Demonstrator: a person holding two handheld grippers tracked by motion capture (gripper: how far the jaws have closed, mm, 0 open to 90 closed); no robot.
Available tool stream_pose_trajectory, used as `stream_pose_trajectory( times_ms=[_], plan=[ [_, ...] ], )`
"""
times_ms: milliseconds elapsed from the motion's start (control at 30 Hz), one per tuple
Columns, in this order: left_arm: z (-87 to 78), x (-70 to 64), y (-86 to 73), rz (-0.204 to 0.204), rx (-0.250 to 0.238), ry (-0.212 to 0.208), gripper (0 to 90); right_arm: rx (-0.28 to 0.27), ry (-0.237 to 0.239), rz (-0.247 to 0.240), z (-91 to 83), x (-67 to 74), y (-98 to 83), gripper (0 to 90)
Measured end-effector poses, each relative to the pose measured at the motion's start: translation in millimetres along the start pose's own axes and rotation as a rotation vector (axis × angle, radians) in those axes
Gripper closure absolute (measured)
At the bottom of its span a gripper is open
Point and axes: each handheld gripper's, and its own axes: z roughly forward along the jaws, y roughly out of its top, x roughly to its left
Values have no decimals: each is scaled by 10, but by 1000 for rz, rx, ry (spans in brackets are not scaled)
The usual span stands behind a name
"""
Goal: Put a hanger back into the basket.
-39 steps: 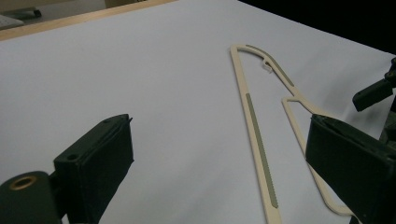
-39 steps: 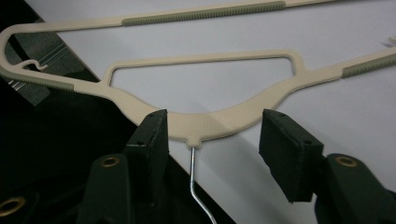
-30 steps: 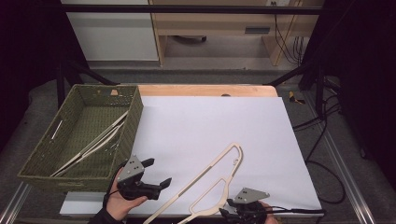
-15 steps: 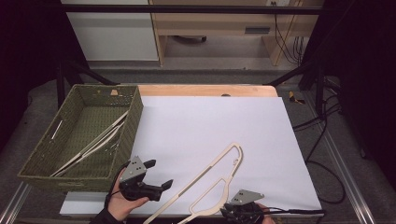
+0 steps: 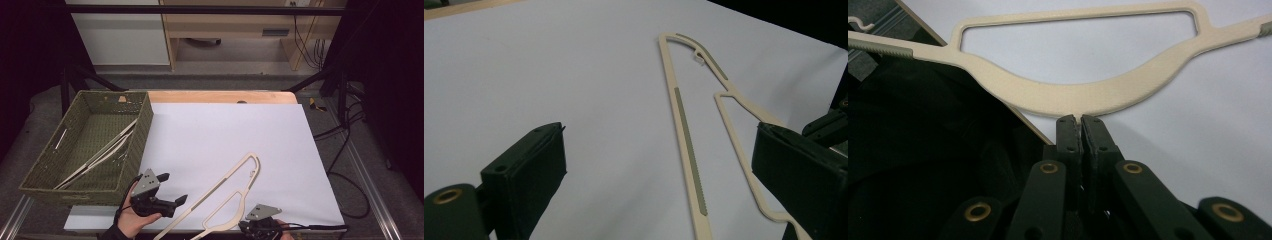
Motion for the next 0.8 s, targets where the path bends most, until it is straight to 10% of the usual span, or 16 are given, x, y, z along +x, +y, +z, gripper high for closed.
stream_pose_trajectory(
  times_ms=[800],
  plan=[
    [342, -559, 108, 87, 125, -164, 105, -32, 31, 24, -166, -60, 141, 894]
  ],
)
